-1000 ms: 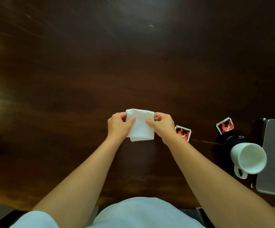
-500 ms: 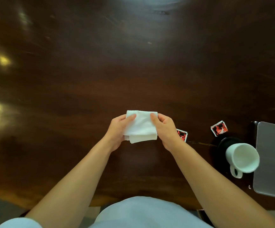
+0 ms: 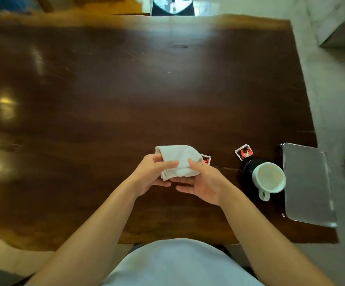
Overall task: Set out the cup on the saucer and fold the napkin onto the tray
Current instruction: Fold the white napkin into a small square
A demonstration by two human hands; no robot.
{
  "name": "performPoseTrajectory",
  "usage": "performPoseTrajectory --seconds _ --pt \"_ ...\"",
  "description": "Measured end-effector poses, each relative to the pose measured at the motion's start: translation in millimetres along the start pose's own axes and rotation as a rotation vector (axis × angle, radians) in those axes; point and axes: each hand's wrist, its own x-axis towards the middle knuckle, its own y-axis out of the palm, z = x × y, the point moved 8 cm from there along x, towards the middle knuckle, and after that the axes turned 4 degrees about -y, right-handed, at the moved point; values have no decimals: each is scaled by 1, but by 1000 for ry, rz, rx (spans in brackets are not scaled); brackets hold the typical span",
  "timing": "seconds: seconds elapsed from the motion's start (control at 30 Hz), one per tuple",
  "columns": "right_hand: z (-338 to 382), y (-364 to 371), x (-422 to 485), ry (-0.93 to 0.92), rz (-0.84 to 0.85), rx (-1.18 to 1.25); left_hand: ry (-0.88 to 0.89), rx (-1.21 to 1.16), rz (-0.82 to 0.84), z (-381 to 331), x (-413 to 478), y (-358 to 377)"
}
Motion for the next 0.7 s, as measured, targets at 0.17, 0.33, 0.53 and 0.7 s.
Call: performPoseTrajectory --seconds 0.17,0.33,0.53,0.7 --pt "3 -31 -47 -13 -108 3 22 28 -32 11 -26 45" --pt "0 -51 -97 -34 -48 -5 68 23 13 9 -55 111" --pt "-6 -77 -151 -99 6 -204 57 -67 -51 19 -77 178" --pt "3 -122 -196 -172 -41 -216 135 51 -1 26 -94 209"
